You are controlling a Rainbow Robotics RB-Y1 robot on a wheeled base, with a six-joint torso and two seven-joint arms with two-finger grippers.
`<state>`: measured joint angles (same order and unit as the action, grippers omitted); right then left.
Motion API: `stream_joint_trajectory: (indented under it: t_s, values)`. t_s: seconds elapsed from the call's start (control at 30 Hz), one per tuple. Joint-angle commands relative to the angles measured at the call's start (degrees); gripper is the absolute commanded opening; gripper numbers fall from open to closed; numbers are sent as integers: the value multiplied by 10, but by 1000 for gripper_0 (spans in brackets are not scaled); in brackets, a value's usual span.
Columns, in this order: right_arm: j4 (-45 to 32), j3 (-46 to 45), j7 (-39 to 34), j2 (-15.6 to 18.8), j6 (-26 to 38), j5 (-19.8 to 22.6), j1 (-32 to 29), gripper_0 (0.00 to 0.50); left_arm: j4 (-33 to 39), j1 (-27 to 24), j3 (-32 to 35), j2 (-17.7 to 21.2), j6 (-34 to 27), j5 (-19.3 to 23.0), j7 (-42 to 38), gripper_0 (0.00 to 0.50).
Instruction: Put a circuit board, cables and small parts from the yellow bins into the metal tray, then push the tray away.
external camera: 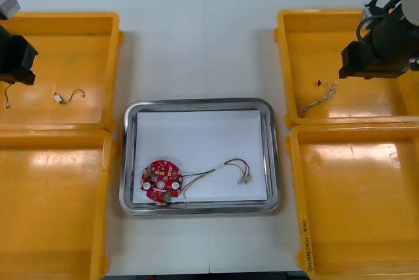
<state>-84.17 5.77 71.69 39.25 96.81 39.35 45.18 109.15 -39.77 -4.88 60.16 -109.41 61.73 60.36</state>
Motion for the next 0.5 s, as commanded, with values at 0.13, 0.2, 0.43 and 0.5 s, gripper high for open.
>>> stream_joint_trajectory:
  t_s: [0.13, 0.2, 0.43, 0.5]
  values:
    - [12, -17, -117, -23, -24, -9, 22, 500, 88, 2, 13, -51, -6, -18, -135, 0]
    - [20, -17, -139, -27, -31, -8, 22, 500, 104, 1, 1, -65, -6, -29, -150, 0]
    - [42, -16, -219, -37, -45, -8, 22, 500, 125, -18, -49, -145, -6, -89, -176, 0]
    - [47, -16, -233, -40, -48, -7, 22, 500, 125, -23, -61, -164, -6, -106, -178, 0]
